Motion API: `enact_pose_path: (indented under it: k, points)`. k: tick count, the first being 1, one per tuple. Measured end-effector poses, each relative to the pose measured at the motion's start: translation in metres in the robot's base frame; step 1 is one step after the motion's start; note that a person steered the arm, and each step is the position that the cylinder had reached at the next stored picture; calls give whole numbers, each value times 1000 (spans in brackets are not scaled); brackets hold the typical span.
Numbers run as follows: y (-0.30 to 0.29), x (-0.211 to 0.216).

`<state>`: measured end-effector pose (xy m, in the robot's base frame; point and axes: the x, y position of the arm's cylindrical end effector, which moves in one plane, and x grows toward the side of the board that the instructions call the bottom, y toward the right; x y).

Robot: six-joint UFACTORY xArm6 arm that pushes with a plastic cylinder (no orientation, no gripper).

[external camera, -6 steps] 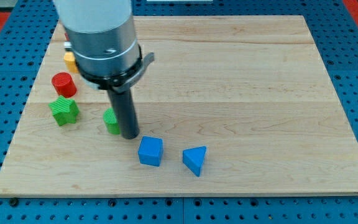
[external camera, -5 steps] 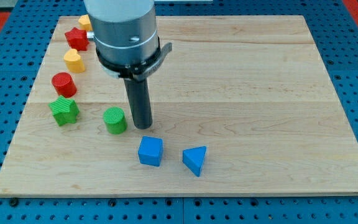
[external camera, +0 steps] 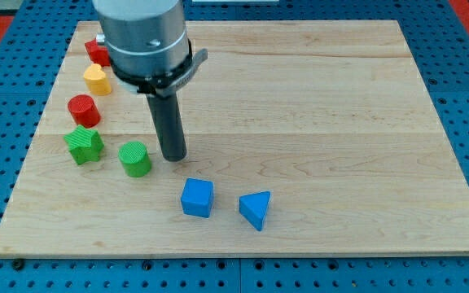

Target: Push the green circle to the bottom of the green star

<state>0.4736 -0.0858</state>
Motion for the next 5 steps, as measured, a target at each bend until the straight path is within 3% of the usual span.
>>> enact_pose_path:
  k: [2, 4, 5]
  points:
    - [-83, 24]
    - [-65, 61]
    - [-84, 61]
